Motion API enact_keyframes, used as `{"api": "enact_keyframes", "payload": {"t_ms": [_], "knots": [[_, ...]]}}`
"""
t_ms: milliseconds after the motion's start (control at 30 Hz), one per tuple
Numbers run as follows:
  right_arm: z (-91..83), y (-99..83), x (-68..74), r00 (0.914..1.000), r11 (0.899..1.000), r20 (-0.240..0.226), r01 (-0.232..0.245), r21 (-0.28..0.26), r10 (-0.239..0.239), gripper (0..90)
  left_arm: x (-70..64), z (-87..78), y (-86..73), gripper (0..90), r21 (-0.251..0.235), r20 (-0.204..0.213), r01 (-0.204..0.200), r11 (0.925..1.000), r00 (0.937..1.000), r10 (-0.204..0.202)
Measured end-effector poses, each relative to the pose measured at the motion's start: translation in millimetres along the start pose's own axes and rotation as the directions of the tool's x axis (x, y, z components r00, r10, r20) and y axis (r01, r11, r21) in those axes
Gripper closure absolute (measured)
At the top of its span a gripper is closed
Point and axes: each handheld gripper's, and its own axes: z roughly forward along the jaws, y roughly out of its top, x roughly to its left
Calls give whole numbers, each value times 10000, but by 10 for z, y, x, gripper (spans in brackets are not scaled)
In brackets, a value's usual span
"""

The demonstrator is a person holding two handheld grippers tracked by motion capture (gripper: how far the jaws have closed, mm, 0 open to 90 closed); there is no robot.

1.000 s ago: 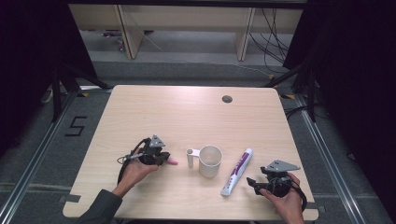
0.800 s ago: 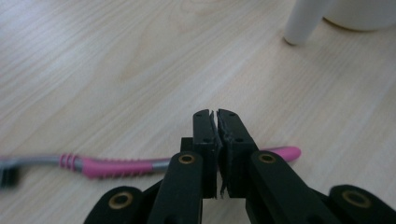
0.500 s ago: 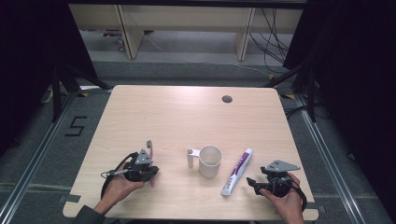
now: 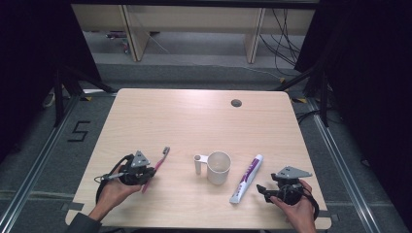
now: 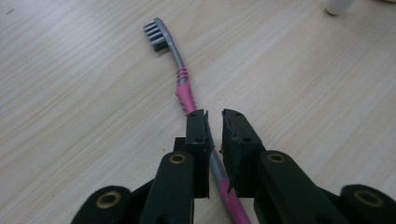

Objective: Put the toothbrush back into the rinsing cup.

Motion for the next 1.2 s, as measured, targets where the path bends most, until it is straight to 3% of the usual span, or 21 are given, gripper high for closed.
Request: {"api": "enact_keyframes", "payload": {"t_ms": [33,167,333,500,733,800,1000,1200], "knots": [[-3,0,20,9996,9996,-52,-274,-7,273,273,13,11,18,789,81,-37,17,10000,10000,-16],[-3,-1,2,10000,10000,5,-78,31,78,273,68,87,62,702,654,-102,300,9974,9995,-294],[-3,-1,1,10000,10000,20,-32,6,32,273,123,195,104,664,1240,-10,481,9911,9988,-484],[-5,0,9,9999,9999,-18,-115,66,115,274,134,234,173,659,2070,133,360,9777,9991,-396],[-2,-3,14,9999,9999,-20,-133,38,133,273,166,283,267,699,2581,391,293,9657,9984,-407],[-8,4,25,9995,9995,-80,-318,81,319,274,178,293,307,717,2885,509,128,9574,9983,-286],[-2,-2,19,9998,9998,-58,-194,86,195,273,219,337,411,780,3706,693,5,9288,9972,-282],[0,5,12,9999,9999,-74,-91,73,92,273,217,378,500,797,4549,916,-175,8904,9954,-272]]}}
